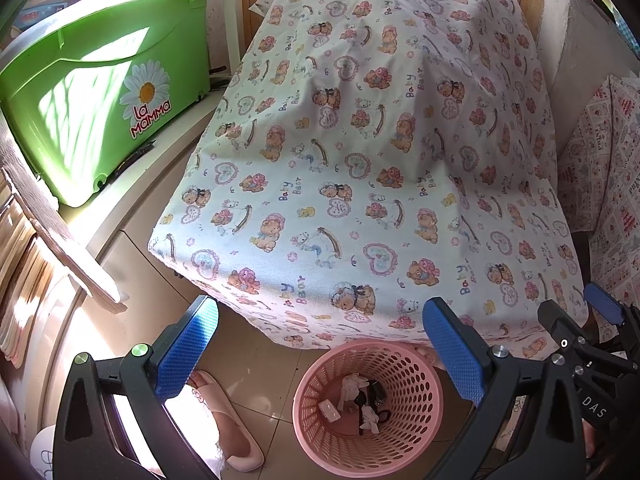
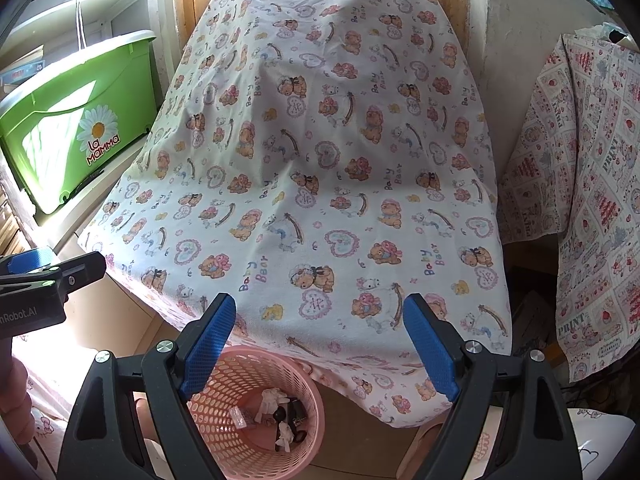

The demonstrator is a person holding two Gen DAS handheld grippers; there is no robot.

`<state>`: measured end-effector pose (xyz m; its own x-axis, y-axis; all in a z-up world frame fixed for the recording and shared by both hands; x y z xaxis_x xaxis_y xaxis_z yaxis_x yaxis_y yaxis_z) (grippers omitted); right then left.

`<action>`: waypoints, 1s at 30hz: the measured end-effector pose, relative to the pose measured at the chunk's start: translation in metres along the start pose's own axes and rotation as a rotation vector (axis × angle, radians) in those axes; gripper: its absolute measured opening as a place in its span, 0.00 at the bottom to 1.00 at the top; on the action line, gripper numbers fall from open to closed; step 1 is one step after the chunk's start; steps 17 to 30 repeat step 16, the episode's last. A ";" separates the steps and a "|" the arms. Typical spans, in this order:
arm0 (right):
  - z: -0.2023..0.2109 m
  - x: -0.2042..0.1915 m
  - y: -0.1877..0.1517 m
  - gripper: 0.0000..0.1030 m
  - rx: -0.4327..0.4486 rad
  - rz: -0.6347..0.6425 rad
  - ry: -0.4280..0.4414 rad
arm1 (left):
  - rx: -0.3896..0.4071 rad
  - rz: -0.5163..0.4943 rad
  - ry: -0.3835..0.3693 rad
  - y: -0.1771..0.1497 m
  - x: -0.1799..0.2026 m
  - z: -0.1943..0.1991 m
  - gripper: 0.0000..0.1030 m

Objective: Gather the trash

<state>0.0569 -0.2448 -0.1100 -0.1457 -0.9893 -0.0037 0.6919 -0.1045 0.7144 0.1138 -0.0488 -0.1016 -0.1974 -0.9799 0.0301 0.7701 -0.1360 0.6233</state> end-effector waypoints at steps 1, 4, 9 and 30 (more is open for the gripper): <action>0.000 0.000 0.000 0.84 0.000 0.001 -0.002 | -0.001 0.001 -0.001 0.000 0.000 0.000 0.98; 0.000 0.002 0.000 0.85 0.002 0.003 -0.009 | -0.004 0.000 -0.005 -0.001 0.001 0.000 0.98; 0.000 0.006 0.001 0.85 -0.004 -0.026 -0.002 | -0.004 -0.002 -0.007 -0.001 0.001 0.000 0.98; -0.003 0.000 0.002 0.85 -0.010 -0.019 -0.012 | -0.001 -0.017 -0.007 -0.002 0.006 0.001 0.98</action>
Point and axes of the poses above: each gripper's, at about its wrist camera, not at the fingertips, and z roughly against the way its jaws point, x to its right, y to its top, the point moved 10 cm from there along -z, roughly the way its jaws point, and after that the axes turned 2 degrees about z, right-handed, at the moved point
